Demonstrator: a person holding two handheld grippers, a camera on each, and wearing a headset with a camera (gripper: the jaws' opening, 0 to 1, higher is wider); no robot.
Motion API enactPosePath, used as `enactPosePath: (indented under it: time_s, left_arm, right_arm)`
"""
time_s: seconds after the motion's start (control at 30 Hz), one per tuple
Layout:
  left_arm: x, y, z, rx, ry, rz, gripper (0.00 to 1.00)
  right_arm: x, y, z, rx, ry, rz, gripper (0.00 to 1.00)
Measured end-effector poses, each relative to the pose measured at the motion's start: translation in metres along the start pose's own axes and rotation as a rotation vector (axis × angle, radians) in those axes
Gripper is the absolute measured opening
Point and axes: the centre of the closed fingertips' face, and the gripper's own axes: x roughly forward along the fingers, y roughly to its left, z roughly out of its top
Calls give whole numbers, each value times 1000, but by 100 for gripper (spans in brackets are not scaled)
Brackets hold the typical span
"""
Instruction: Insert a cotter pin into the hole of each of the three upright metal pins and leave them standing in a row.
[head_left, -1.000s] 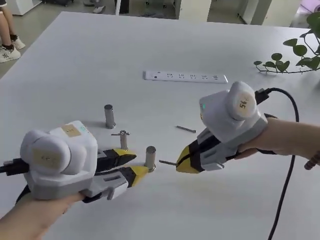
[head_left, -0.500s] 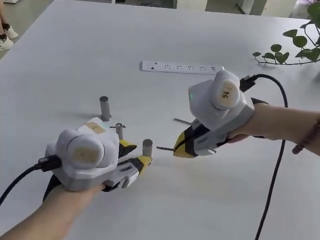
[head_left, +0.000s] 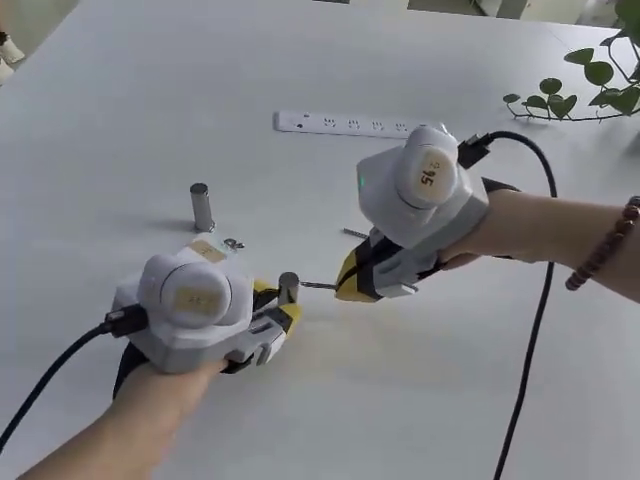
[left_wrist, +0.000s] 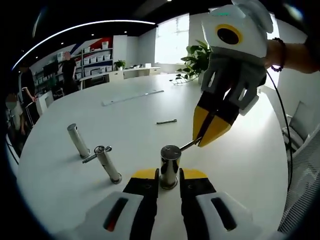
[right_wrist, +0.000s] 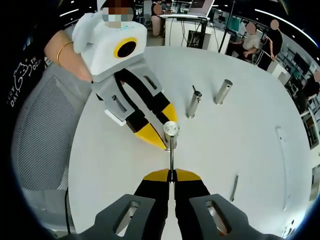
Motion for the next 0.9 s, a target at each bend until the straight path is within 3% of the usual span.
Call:
enactPosePath:
  time_s: [0.53,0.9]
  left_arm:
    - [3,0,-6,33,15,10,12]
    - [3,-1,-7,40,15,5,11]
  right_arm:
    - [3,-6,3,-57,47,-19,0]
    - [7,-2,15,-104,56,-26,0]
